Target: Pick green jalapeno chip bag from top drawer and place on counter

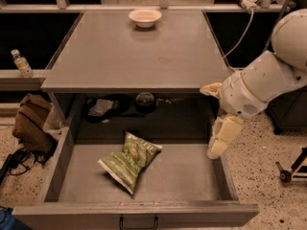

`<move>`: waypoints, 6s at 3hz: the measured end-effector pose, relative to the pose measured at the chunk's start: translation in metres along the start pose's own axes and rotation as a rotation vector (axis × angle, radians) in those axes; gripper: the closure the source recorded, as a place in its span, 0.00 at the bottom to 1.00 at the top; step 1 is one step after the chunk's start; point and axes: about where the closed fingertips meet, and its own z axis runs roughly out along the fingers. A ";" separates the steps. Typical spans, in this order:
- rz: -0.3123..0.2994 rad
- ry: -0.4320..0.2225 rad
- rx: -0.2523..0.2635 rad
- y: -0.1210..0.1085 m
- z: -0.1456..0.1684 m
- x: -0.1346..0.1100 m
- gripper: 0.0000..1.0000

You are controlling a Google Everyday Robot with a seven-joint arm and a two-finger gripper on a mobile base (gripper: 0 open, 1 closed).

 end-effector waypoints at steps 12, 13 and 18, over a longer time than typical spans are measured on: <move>-0.474 -0.254 -0.068 0.009 0.298 -0.096 0.00; -0.485 -0.233 -0.101 0.012 0.306 -0.093 0.18; -0.589 -0.192 0.118 -0.006 0.159 -0.131 1.00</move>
Offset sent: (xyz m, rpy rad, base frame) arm -0.0048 0.0663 -0.0663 0.1430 -0.0867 0.0961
